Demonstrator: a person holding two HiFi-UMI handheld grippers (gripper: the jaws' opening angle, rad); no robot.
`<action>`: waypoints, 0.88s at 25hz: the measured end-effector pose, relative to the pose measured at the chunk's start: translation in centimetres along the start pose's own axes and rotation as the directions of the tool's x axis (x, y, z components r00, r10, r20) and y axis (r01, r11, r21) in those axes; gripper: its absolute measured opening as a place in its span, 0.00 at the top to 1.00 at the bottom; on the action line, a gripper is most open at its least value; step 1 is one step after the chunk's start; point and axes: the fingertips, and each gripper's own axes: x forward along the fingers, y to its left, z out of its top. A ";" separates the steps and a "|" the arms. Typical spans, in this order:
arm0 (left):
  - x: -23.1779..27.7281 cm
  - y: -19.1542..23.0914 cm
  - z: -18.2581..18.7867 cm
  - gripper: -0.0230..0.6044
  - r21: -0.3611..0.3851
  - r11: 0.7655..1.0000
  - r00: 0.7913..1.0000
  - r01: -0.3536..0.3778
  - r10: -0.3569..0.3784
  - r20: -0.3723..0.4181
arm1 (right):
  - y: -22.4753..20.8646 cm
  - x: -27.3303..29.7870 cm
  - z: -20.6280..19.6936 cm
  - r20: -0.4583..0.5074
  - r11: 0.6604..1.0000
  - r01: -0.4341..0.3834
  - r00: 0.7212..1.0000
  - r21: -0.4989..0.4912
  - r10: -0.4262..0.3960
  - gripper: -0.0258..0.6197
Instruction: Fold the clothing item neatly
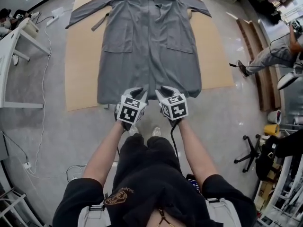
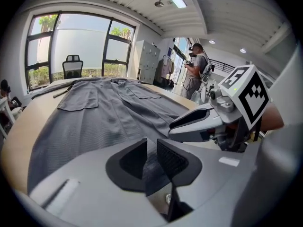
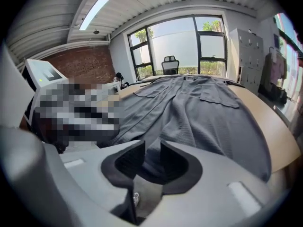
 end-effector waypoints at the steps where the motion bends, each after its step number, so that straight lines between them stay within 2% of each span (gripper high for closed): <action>1: 0.4 -0.1 -0.1 0.83 0.012 1.000 1.000 -0.003 0.003 -0.017 | -0.2 0.3 -0.3 -0.009 1.000 0.006 1.000 -0.003 -0.006 0.82; 4: 1.4 -0.2 -0.8 0.80 0.038 0.999 0.997 -0.029 0.032 -0.076 | -0.9 0.9 -1.2 -0.054 1.000 0.006 0.999 -0.028 -0.008 0.82; 8: 1.7 0.3 -2.2 0.80 0.029 0.998 0.988 -0.059 0.062 -0.140 | -0.6 1.2 -1.5 -0.088 0.998 0.011 0.996 -0.059 -0.017 0.86; 9: 1.7 0.6 -2.4 0.83 0.022 0.997 0.985 -0.077 0.079 -0.150 | -0.5 1.1 -1.4 -0.089 0.998 0.008 0.996 -0.056 -0.013 0.89; 10: 1.6 0.8 -2.4 0.93 0.012 0.995 0.983 -0.094 0.095 -0.156 | -0.3 1.0 -1.2 -0.086 0.999 0.001 0.996 -0.050 -0.006 0.94; 17: 0.6 0.8 -1.7 0.94 -0.047 0.996 0.990 -0.081 0.075 -0.117 | 1.2 -0.4 -0.5 -0.064 0.997 -0.049 0.997 -0.065 0.045 0.96; 22: 0.5 0.3 -1.3 0.94 -0.046 0.996 0.992 -0.072 0.066 -0.112 | 1.8 -0.8 -1.1 -0.061 0.997 -0.067 0.996 -0.047 0.064 0.96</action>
